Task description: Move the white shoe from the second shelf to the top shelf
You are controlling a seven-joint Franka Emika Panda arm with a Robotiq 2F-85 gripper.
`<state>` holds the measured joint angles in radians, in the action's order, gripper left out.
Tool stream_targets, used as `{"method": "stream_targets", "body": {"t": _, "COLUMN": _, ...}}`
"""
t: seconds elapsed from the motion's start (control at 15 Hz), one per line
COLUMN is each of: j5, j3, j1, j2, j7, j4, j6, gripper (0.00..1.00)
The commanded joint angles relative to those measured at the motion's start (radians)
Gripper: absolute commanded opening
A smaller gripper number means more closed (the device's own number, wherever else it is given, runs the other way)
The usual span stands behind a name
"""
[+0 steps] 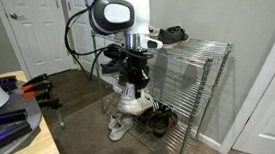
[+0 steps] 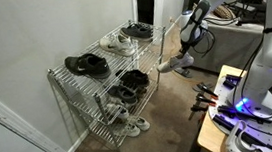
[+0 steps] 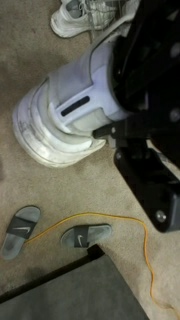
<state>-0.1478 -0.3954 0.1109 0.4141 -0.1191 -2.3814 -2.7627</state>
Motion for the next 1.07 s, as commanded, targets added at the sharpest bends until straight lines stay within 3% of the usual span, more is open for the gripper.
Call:
{"method": "stream_targets", "body": {"t": 0.0, "j5": -0.252, "j3": -0.155, "j1": -0.128, "j2": -0.17, "j7": 0.202, "j4": -0.083, "j6": 0.111, "gripper": 0.04}}
{"method": "stream_targets", "body": {"t": 0.13, "j5": -0.418, "j3": -0.207, "j1": -0.177, "j2": -0.258, "j7": 0.345, "j4": -0.095, "j6": 0.192, "gripper": 0.04}}
{"method": "stream_targets", "body": {"t": 0.33, "j5": -0.534, "j3": -0.131, "j1": -0.128, "j2": -0.396, "j7": 0.454, "j4": -0.09, "j6": 0.352, "gripper": 0.05}}
{"method": "stream_targets", "body": {"t": 0.6, "j5": -0.474, "j3": 0.008, "j1": -0.025, "j2": -0.49, "j7": 0.47, "j4": -0.053, "j6": 0.507, "gripper": 0.04}}
{"method": "stream_targets", "body": {"t": 1.0, "j5": -0.432, "j3": 0.129, "j1": 0.061, "j2": -0.647, "j7": 0.492, "j4": -0.025, "j6": 0.635, "gripper": 0.04}}
